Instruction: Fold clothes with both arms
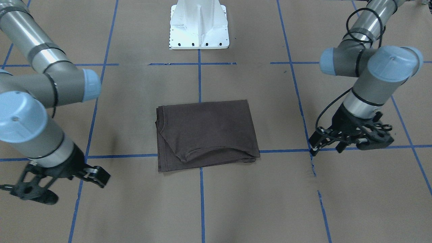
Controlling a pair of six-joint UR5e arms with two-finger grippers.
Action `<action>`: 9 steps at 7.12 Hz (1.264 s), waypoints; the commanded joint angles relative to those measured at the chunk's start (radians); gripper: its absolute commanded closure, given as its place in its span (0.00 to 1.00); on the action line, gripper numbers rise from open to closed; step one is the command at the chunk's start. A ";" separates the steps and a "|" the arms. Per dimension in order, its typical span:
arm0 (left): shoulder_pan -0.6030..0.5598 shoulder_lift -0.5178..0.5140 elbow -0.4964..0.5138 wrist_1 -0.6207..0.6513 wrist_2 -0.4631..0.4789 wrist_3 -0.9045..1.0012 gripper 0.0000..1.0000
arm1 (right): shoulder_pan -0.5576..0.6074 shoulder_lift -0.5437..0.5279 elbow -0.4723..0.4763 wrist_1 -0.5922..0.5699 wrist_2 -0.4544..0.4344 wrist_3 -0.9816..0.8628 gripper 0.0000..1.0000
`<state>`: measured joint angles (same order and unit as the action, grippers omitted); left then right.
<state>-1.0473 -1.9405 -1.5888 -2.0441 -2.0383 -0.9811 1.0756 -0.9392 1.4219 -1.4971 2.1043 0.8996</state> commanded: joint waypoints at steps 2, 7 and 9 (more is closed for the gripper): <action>-0.289 0.214 -0.039 0.091 -0.058 0.657 0.00 | 0.319 -0.353 0.143 -0.104 0.139 -0.742 0.00; -0.519 0.304 0.019 0.057 -0.194 1.085 0.00 | 0.607 -0.556 0.321 -0.252 0.174 -1.216 0.00; -0.519 0.410 0.067 -0.071 -0.184 1.085 0.00 | 0.626 -0.736 0.280 -0.041 0.178 -1.217 0.00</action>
<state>-1.5674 -1.6013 -1.5507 -2.0485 -2.2271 0.1037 1.6911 -1.5724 1.7290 -1.6575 2.2792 -0.3138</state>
